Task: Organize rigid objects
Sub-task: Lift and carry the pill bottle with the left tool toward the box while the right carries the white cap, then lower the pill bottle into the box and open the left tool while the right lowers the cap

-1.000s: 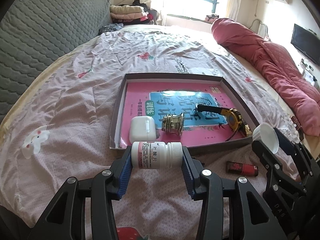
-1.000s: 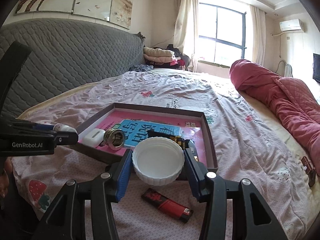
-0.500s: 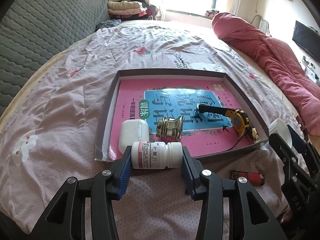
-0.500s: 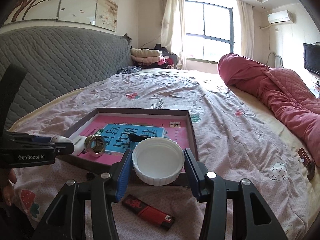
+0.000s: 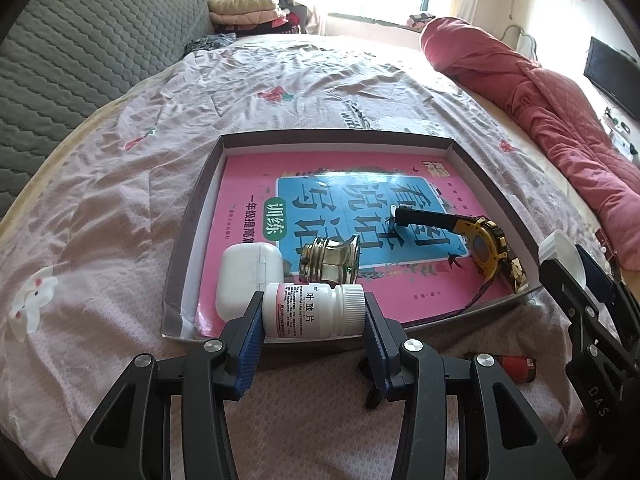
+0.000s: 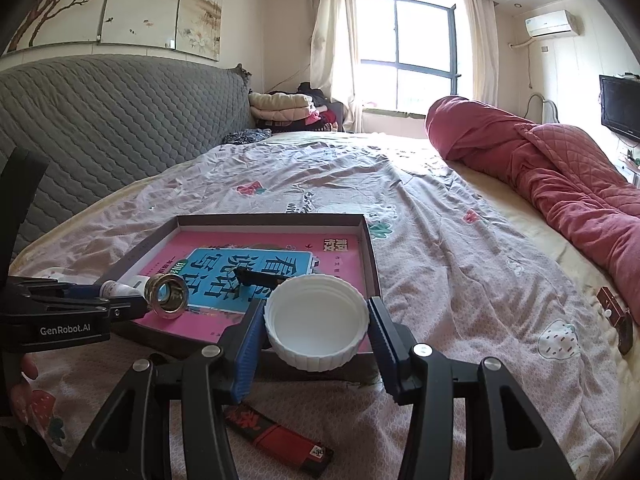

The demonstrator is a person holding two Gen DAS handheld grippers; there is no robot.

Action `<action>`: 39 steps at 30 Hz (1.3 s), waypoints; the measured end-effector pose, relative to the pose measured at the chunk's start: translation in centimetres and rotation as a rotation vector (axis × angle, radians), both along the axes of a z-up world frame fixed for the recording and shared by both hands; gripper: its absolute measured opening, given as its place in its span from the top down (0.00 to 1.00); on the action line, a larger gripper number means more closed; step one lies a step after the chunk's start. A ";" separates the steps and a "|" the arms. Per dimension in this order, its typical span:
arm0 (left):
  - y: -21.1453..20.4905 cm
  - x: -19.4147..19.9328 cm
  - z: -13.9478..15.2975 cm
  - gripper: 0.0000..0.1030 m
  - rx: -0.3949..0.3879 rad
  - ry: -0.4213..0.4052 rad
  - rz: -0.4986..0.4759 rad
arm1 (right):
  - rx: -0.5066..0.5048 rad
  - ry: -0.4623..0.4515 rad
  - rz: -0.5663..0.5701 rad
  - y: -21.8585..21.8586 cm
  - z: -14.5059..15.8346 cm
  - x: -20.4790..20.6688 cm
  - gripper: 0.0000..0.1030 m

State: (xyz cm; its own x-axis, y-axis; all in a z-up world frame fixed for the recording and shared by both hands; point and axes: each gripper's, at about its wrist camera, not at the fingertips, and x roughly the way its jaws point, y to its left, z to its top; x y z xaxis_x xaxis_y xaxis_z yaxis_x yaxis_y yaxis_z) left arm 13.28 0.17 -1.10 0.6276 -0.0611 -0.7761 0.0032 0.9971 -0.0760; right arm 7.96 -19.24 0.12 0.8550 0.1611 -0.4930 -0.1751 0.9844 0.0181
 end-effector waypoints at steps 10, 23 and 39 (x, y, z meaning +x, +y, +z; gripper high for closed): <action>-0.2 0.6 -0.5 0.54 -0.004 0.008 0.000 | -0.003 -0.002 -0.008 -0.1 -0.2 0.9 0.51; -0.8 1.6 -1.0 0.54 -0.008 0.011 -0.017 | -0.022 0.011 0.008 0.4 -0.8 1.8 0.51; -0.4 2.2 -1.8 0.54 -0.026 0.033 0.002 | -0.013 0.099 -0.007 0.1 -2.5 3.3 0.51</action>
